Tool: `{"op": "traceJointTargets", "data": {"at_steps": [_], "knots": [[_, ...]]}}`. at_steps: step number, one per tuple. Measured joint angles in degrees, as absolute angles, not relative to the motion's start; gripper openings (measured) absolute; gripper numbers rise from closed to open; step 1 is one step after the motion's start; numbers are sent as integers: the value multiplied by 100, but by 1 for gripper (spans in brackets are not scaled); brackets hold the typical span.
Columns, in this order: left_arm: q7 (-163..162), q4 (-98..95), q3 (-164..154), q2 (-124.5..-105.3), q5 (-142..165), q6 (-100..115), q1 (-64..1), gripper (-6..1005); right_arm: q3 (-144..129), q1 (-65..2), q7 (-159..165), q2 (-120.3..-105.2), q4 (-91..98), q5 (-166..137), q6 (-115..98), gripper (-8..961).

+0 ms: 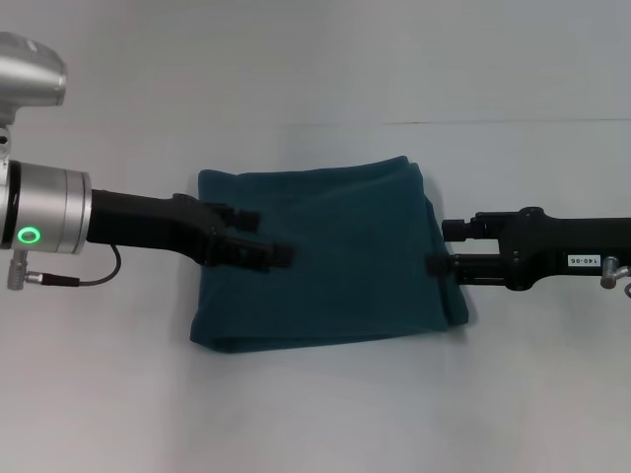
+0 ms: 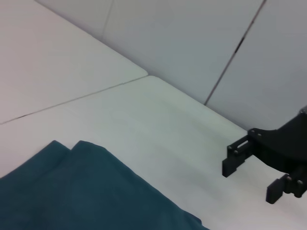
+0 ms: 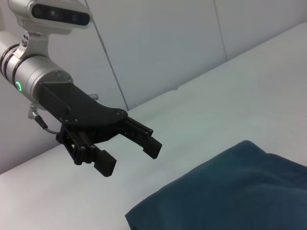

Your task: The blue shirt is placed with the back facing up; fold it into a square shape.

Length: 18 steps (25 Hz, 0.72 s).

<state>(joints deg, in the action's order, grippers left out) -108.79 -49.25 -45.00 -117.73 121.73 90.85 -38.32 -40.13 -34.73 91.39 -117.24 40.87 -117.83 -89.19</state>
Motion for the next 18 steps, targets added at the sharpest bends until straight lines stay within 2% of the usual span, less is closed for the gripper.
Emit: {"op": "traceJointTargets", "data": {"at_steps": [18], "knots": [[-10714,-4940,-4574,-11785,12187,9091,-3818,918,-3991,-3463,9181,-11716,4087,-11777,-8891,683]]}}
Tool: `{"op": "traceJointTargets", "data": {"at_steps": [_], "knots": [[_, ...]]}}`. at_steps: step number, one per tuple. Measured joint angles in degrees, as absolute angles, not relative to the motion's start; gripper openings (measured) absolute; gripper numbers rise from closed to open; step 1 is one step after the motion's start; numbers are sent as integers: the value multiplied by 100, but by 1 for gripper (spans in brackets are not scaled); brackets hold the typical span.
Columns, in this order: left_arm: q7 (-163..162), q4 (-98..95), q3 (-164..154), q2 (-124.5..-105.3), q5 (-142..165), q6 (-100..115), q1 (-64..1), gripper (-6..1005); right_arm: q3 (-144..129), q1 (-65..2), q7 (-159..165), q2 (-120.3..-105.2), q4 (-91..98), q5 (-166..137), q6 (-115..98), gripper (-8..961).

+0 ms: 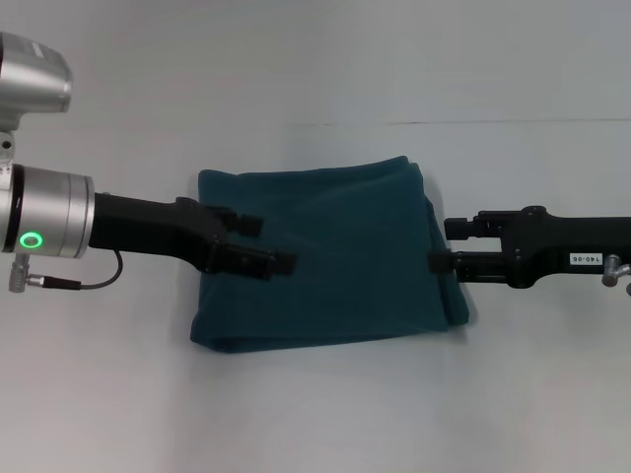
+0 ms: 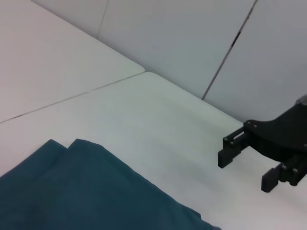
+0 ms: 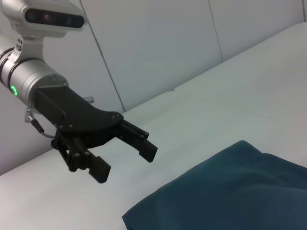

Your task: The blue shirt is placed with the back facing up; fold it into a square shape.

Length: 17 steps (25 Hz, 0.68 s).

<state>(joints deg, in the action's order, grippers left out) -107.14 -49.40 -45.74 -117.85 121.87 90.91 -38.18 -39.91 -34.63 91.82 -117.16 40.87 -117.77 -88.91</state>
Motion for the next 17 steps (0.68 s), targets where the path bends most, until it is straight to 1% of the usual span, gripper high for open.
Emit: {"op": "traceJointTargets", "data": {"at_steps": [17], "knots": [[-10705,-4939,-4618,-11786,12175,9111,-3832,917,-3719,-3536,9211,-11724,4076,-11768,-8844,683]]}}
